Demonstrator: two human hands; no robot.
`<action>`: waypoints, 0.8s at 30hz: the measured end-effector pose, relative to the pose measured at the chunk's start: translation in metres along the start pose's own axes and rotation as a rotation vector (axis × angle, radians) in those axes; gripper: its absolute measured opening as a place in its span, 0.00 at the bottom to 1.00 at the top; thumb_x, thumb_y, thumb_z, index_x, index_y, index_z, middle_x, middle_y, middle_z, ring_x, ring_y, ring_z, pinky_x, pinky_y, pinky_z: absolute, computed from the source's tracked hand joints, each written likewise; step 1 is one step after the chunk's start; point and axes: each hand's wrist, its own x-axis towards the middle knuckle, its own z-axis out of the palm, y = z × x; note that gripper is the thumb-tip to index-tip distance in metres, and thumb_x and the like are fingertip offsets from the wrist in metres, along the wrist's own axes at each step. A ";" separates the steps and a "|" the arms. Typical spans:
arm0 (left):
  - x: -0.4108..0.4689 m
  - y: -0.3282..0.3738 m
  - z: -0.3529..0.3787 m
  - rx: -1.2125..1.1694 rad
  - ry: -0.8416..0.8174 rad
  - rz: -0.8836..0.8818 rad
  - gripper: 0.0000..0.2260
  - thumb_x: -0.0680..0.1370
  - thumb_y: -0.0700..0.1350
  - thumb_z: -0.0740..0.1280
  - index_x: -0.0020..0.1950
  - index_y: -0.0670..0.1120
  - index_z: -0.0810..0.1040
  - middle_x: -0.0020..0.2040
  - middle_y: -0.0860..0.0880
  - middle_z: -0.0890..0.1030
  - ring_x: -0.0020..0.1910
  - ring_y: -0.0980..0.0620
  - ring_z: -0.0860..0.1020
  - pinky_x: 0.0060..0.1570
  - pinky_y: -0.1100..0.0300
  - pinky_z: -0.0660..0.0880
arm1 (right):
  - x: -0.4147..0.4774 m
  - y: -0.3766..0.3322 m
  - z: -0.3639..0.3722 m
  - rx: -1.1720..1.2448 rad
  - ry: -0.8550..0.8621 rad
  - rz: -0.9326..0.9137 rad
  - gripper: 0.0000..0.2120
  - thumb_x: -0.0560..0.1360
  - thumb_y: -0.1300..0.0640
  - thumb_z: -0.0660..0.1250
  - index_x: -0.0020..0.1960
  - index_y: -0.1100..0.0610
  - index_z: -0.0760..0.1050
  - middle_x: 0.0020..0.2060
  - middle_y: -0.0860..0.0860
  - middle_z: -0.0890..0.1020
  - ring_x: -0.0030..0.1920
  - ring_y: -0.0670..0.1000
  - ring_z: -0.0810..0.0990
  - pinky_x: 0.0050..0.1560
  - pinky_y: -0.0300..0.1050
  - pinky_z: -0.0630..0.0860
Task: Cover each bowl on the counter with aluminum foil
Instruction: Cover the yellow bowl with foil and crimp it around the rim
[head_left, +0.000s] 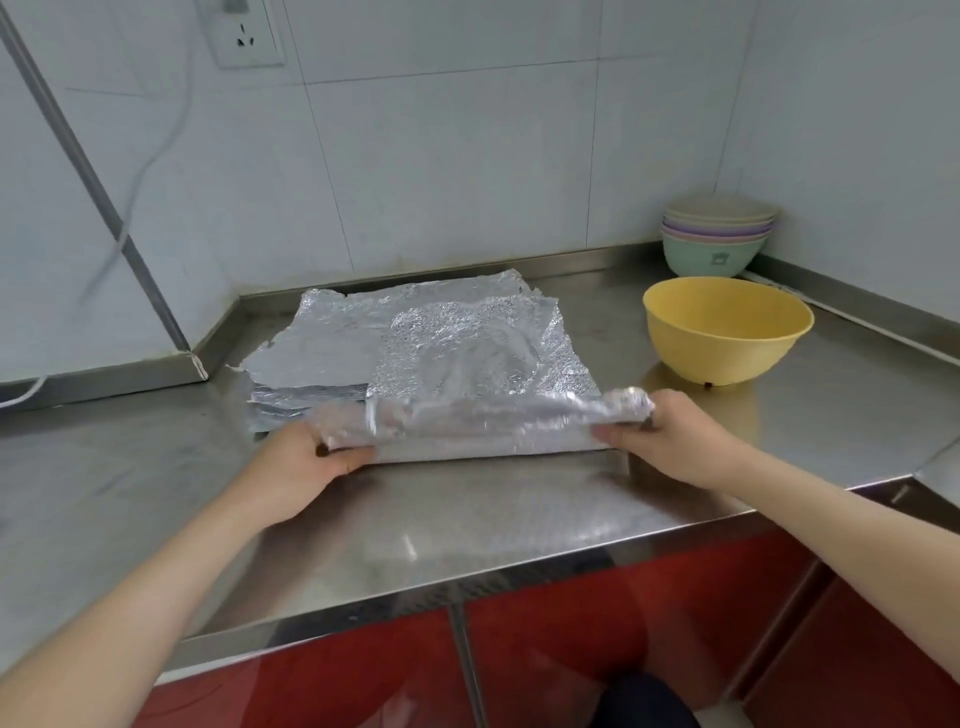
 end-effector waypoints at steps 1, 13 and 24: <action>0.004 -0.001 -0.001 -0.030 0.008 -0.087 0.04 0.70 0.54 0.76 0.40 0.57 0.83 0.37 0.65 0.81 0.37 0.68 0.77 0.43 0.70 0.71 | 0.005 0.000 0.000 0.074 -0.003 0.070 0.24 0.74 0.52 0.72 0.28 0.64 0.68 0.24 0.49 0.65 0.27 0.46 0.61 0.32 0.45 0.61; 0.027 0.011 0.023 -0.197 0.280 -0.295 0.10 0.75 0.47 0.71 0.40 0.41 0.82 0.34 0.47 0.77 0.35 0.52 0.69 0.39 0.58 0.63 | 0.048 -0.016 0.027 -0.022 0.222 0.417 0.13 0.76 0.55 0.63 0.34 0.60 0.71 0.30 0.52 0.77 0.35 0.55 0.75 0.35 0.46 0.70; 0.022 0.031 0.030 0.176 0.294 -0.222 0.14 0.74 0.43 0.67 0.28 0.44 0.73 0.22 0.52 0.73 0.28 0.48 0.72 0.30 0.58 0.62 | 0.048 -0.020 0.033 -0.440 0.205 0.350 0.11 0.80 0.54 0.54 0.42 0.58 0.65 0.43 0.59 0.79 0.40 0.59 0.72 0.38 0.48 0.66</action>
